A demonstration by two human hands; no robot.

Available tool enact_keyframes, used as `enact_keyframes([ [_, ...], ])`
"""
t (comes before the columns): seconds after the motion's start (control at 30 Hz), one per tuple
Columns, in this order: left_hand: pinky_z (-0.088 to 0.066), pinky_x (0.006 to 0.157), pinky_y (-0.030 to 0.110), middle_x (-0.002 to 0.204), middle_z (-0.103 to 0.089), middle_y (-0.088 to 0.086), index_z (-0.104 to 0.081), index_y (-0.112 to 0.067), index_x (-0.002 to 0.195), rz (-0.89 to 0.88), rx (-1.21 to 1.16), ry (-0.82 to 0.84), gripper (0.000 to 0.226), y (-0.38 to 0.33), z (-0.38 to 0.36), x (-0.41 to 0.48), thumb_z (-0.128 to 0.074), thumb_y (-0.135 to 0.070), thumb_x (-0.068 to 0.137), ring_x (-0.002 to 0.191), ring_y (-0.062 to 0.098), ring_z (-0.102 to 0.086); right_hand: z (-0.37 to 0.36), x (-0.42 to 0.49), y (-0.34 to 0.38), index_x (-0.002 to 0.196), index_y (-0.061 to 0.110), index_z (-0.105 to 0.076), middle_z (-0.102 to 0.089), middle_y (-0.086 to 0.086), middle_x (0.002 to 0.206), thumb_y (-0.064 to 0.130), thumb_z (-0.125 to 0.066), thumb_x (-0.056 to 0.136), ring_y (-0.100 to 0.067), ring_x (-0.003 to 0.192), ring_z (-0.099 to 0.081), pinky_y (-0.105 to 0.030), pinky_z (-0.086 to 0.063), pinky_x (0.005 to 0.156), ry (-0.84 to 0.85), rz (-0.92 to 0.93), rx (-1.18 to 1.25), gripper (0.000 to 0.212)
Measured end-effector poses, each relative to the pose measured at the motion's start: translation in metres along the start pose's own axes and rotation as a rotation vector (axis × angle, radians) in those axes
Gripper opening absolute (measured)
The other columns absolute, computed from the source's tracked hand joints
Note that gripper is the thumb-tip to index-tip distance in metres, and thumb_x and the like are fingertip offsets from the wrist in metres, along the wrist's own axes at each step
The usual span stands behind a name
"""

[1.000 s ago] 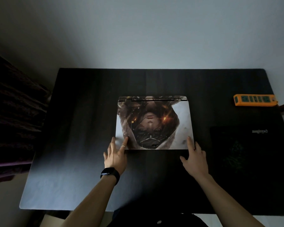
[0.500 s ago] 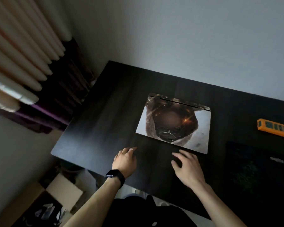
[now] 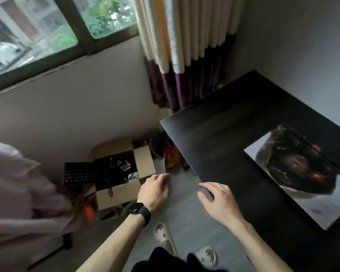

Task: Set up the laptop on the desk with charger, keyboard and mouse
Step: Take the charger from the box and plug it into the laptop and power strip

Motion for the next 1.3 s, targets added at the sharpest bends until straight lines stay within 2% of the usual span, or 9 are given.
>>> enact_keyframes([
  [0.2,-0.046,0.097,0.034,0.133,-0.057,0.001,-0.052,-0.03,0.136,0.193,-0.054,-0.091,0.045,0.098,0.036,-0.041,-0.052,-0.032,0.091,0.122,0.024,-0.053,-0.052,0.011,0.072,0.134,0.037,-0.057,-0.055,0.019,0.134,0.047,-0.053,0.096,-0.006,0.13,-0.041,-0.023,-0.032,0.109,0.172,0.108,-0.043,0.039],
  [0.33,-0.045,0.099,0.034,0.134,-0.056,0.0,-0.051,-0.032,0.136,0.286,-0.096,-0.121,0.046,0.166,0.057,-0.061,-0.052,-0.029,0.091,0.121,0.022,-0.053,-0.092,0.022,0.122,0.137,0.036,-0.053,-0.054,0.017,0.137,0.046,-0.052,0.097,-0.008,0.131,-0.039,-0.024,-0.032,0.107,0.225,0.144,-0.076,0.041],
  [0.57,-0.045,0.098,0.035,0.133,-0.057,0.0,-0.051,-0.031,0.136,0.334,-0.138,-0.152,0.044,0.269,0.083,-0.073,-0.05,-0.029,0.092,0.122,0.022,-0.052,-0.163,0.04,0.186,0.137,0.036,-0.051,-0.055,0.015,0.135,0.045,-0.054,0.096,-0.011,0.13,-0.042,-0.027,-0.035,0.105,0.268,0.132,-0.091,0.042],
  [0.93,-0.049,0.095,0.035,0.133,-0.055,-0.001,-0.053,-0.029,0.135,0.432,-0.143,-0.108,0.045,0.363,0.079,-0.019,-0.052,-0.032,0.091,0.123,0.021,-0.05,-0.237,0.121,0.189,0.138,0.032,-0.048,-0.059,0.01,0.13,0.045,-0.056,0.095,-0.013,0.124,-0.049,-0.03,-0.041,0.101,0.39,0.007,-0.11,0.046],
  [1.17,-0.045,0.1,0.033,0.139,-0.05,-0.001,-0.051,-0.028,0.138,0.505,-0.093,-0.055,0.046,0.403,0.059,0.045,-0.051,-0.034,0.093,0.128,0.02,-0.047,-0.298,0.206,0.173,0.142,0.028,-0.045,-0.056,0.008,0.135,0.044,-0.054,0.097,-0.015,0.127,-0.048,-0.03,-0.04,0.101,0.528,-0.034,-0.133,0.049],
  [1.3,-0.04,0.106,0.037,0.145,-0.046,0.006,-0.048,-0.026,0.141,0.511,-0.059,-0.015,0.048,0.429,0.038,0.084,-0.05,-0.038,0.095,0.132,0.025,-0.042,-0.341,0.245,0.155,0.142,0.025,-0.044,-0.057,0.004,0.137,0.044,-0.054,0.096,-0.017,0.128,-0.049,-0.034,-0.042,0.104,0.582,-0.075,-0.142,0.051],
])
Point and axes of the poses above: each hand's wrist, its own x-axis towards the middle knuckle, its own z-axis out of the back of the hand, y = z × x, the point moved 6 cm from there along x, towards the middle knuckle
